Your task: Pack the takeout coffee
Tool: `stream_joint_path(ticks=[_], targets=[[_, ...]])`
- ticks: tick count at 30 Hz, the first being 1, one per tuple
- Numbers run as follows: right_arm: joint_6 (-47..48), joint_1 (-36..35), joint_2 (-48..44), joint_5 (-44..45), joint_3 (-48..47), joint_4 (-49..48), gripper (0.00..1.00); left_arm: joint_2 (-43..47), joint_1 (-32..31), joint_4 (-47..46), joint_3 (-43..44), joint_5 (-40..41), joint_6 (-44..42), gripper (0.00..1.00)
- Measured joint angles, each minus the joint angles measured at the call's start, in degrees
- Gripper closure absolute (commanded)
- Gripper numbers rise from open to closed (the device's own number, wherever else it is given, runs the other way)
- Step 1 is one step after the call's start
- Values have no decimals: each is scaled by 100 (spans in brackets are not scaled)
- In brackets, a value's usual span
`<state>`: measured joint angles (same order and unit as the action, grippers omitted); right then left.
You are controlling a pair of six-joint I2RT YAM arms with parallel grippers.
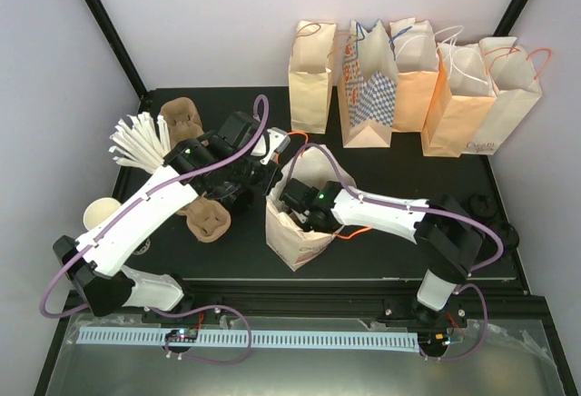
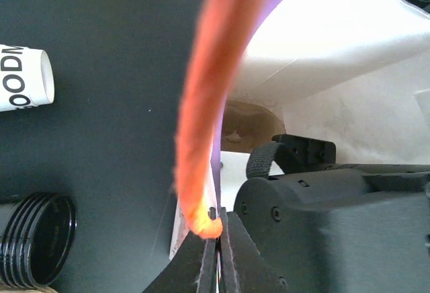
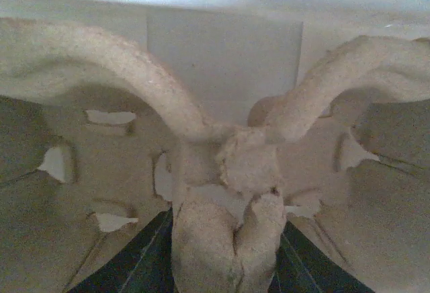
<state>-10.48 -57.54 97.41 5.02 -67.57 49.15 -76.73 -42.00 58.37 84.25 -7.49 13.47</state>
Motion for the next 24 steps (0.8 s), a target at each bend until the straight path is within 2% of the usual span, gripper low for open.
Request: stream_joint_path(ticks=[19, 24], targets=[[-55, 68, 649, -280, 214, -651, 62, -107, 103, 35, 70, -208, -326, 98], [-282, 72, 726, -216, 262, -719, 57, -146, 107, 52, 116, -205, -341, 98]])
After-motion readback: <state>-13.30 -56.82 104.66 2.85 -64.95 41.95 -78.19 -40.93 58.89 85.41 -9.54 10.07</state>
